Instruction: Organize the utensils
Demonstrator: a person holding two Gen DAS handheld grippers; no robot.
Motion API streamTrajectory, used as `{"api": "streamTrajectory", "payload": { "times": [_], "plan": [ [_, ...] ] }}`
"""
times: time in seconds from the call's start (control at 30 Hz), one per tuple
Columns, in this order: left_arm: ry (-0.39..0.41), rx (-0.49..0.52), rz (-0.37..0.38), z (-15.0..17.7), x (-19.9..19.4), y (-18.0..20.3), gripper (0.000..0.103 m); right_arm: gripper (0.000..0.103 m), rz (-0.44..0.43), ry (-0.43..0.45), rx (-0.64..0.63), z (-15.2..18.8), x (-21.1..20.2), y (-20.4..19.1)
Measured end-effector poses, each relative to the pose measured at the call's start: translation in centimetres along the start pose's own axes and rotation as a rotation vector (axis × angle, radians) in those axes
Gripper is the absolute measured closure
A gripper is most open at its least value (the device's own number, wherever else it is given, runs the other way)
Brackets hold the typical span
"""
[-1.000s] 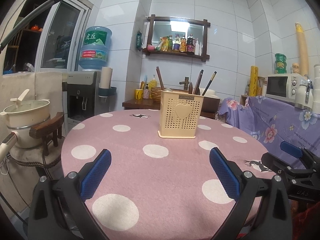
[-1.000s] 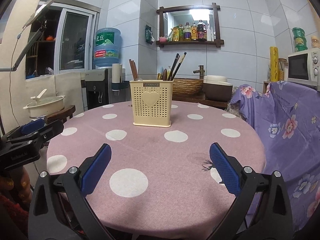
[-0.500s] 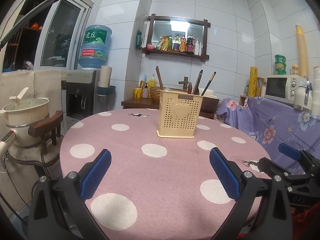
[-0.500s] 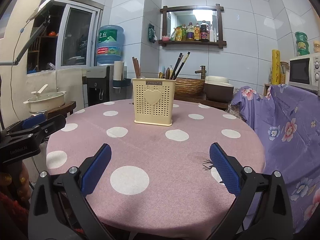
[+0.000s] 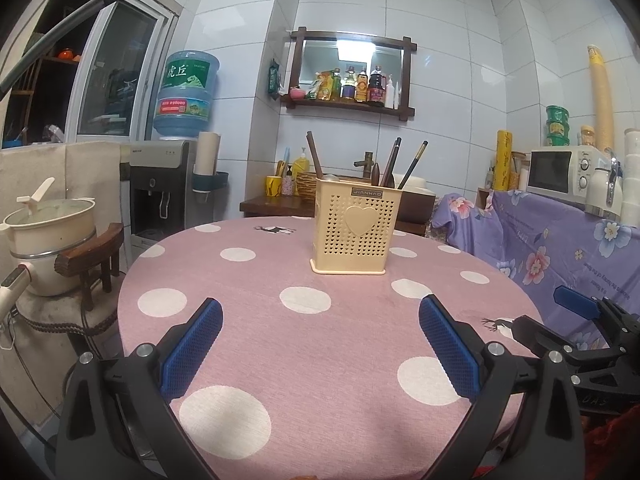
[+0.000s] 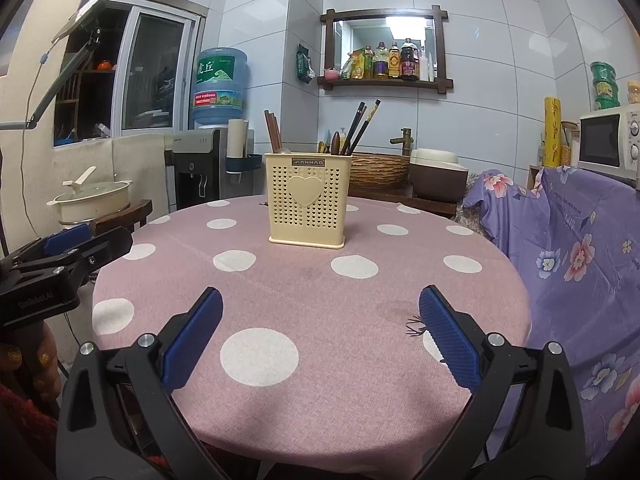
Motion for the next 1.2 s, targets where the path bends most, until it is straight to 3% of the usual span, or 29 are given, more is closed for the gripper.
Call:
{"api": "streamTrajectory", "payload": {
  "times": [1.2],
  "plan": [
    [0.01, 0.019, 0.004, -0.16, -0.26, 0.27, 0.005, 0.006, 0.0, -0.013, 0.004, 0.75, 0.19, 0.11]
  ]
}}
Point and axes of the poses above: each gripper's, at about its wrist camera, not at the fingertips, and x roughly the way its jaws point, y to its right, z to its underside, the point moved 2 cm from there along x, roughly the way its jaws point, and after that the axes turned 1 degree about x, right-handed, at the moved point
